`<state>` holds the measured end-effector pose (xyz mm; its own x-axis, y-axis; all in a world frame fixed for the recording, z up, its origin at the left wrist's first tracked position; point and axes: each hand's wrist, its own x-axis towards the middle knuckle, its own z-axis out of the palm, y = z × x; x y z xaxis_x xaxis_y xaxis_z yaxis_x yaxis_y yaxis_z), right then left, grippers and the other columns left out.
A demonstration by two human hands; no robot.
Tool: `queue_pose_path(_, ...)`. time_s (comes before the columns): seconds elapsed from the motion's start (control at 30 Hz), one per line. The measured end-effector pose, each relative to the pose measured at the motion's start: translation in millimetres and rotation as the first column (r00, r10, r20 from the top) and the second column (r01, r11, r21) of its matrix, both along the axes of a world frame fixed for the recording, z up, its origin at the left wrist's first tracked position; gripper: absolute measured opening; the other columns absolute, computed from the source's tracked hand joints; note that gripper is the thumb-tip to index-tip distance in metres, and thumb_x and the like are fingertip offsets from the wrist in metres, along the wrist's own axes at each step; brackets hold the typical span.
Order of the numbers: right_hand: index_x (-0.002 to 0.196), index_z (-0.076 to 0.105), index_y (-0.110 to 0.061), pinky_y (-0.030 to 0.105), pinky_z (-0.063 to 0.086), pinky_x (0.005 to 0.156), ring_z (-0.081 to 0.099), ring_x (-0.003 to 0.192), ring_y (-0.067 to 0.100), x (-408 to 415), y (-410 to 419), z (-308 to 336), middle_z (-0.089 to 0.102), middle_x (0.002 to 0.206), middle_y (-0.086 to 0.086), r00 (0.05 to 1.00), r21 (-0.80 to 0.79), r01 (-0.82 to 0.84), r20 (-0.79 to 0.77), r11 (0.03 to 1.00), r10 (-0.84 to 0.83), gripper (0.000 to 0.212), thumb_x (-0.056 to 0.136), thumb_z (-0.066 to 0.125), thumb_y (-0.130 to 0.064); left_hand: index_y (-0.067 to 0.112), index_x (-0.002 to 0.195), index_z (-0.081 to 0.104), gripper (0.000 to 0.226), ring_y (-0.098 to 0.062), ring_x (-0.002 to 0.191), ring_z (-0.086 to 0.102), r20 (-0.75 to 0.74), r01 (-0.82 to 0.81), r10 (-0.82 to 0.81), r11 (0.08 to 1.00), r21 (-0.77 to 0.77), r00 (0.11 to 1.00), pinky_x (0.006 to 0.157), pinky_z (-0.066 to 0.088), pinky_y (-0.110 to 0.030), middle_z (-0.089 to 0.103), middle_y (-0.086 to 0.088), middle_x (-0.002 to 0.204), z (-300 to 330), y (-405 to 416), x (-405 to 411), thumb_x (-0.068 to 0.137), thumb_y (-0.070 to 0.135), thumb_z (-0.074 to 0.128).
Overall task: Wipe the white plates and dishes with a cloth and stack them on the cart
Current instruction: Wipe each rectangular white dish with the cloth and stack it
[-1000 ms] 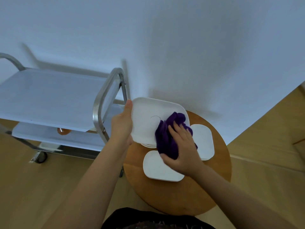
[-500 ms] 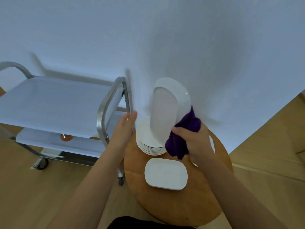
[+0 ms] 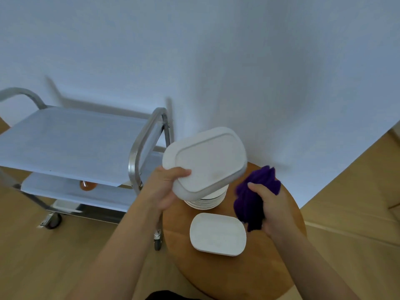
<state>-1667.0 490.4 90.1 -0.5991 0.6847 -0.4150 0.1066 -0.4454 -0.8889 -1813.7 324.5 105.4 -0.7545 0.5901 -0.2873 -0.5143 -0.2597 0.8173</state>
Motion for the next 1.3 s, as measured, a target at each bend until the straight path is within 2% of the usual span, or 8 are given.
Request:
queue_pose_path(0.13, 0.112, 0.053, -0.034, 0.022, 0.053, 0.065, 0.062, 0.093, 0.008, 0, 12, 36, 0.064, 0.099, -0.013, 0.96, 0.488, -0.163, -0.121, 0.857, 0.251, 0.054, 0.066, 0.073, -0.016, 0.01, 0.097, 0.062, 0.033, -0.024, 0.091, 0.063, -0.189, 0.132, -0.194, 0.946, -0.297, 0.963, 0.063, 0.054, -0.03, 0.069, -0.006, 0.091, 14, -8, -14, 0.075, -0.015, 0.057)
queue_pose_path(0.23, 0.139, 0.021, -0.046, 0.024, 0.037, 0.103, 0.035, 0.13, 0.004, -20, 8, 62, 0.03, 0.146, -0.012, 0.746, 0.826, -0.521, 0.316, 0.218, 0.586, 0.09, 0.067, 0.072, -0.025, 0.008, 0.09, 0.066, 0.034, -0.02, 0.081, 0.068, -0.221, 0.383, -0.516, 0.807, -0.449, 0.828, 0.062, 0.056, -0.028, 0.072, -0.005, 0.084, 27, 0, -12, 0.071, -0.019, 0.059)
queue_pose_path(0.3, 0.144, 0.005, -0.046, 0.03, 0.033, 0.107, 0.026, 0.134, 0.013, -35, 1, 68, 0.01, 0.152, -0.009, 0.537, 0.712, -0.689, 0.627, -0.135, 0.564, 0.104, 0.071, 0.077, -0.031, 0.01, 0.088, 0.069, 0.038, -0.016, 0.079, 0.07, -0.204, 0.537, -0.666, 0.715, -0.448, 0.717, 0.063, 0.056, -0.023, 0.074, -0.003, 0.082, 36, 6, -8, 0.066, -0.02, 0.061)
queue_pose_path(0.47, 0.143, 0.01, -0.044, 0.026, 0.048, 0.086, 0.043, 0.113, 0.012, -46, -8, 60, 0.035, 0.13, -0.01, 0.403, 0.599, -0.744, 0.756, -0.296, 0.516, 0.106, 0.064, 0.08, -0.037, 0.026, 0.092, 0.06, 0.04, -0.008, 0.079, 0.065, -0.137, 0.568, -0.837, 0.47, -0.676, 0.529, 0.061, 0.048, -0.013, 0.067, 0.008, 0.087, 42, 5, 3, 0.072, -0.009, 0.065)
queue_pose_path(0.53, 0.138, 0.026, -0.041, 0.023, 0.05, 0.082, 0.049, 0.106, 0.008, -47, -11, 56, 0.046, 0.12, -0.013, 0.401, 0.619, -0.758, 0.691, -0.206, 0.602, 0.096, 0.061, 0.083, -0.035, 0.029, 0.087, 0.058, 0.034, -0.007, 0.082, 0.057, -0.151, 0.499, -0.847, 0.434, -0.75, 0.51, 0.061, 0.043, -0.011, 0.06, 0.008, 0.089, 39, 1, 6, 0.074, -0.001, 0.067)
queue_pose_path(0.7, 0.1, 0.052, -0.039, 0.013, 0.049, 0.067, 0.06, 0.089, 0.001, -43, -8, 51, 0.061, 0.096, -0.016, 0.552, 0.641, -0.728, 0.337, 0.243, 0.762, 0.058, 0.059, 0.087, -0.018, 0.023, 0.083, 0.052, 0.029, -0.005, 0.078, 0.051, -0.332, 0.372, -0.747, 0.601, -0.707, 0.575, 0.053, 0.04, -0.002, 0.053, 0.007, 0.084, 41, -8, 8, 0.066, 0.01, 0.072)
queue_pose_path(0.9, 0.106, 0.057, -0.025, 0.02, 0.055, 0.072, 0.063, 0.088, 0.007, -29, 8, 52, 0.066, 0.096, -0.009, 0.619, 0.597, -0.716, 0.304, 0.361, 0.725, 0.054, 0.061, 0.086, -0.021, -0.003, 0.092, 0.063, 0.056, -0.021, 0.083, 0.064, -0.465, 0.43, -0.662, 0.743, -0.513, 0.588, 0.064, 0.052, -0.025, 0.064, -0.008, 0.085, 47, -14, 0, 0.043, 0.023, 0.068)
queue_pose_path(1.3, 0.103, 0.06, -0.023, 0.021, 0.054, 0.066, 0.067, 0.084, 0.012, -3, 23, 38, 0.071, 0.09, -0.009, 0.781, 0.466, -0.569, 0.049, 0.678, 0.623, 0.06, 0.048, 0.084, -0.025, 0.007, 0.063, 0.072, 0.026, -0.02, 0.063, 0.067, -0.424, 0.432, -0.485, 0.875, -0.221, 0.765, 0.049, 0.05, -0.024, 0.067, -0.008, 0.065, 48, -20, -6, 0.038, 0.01, 0.066)
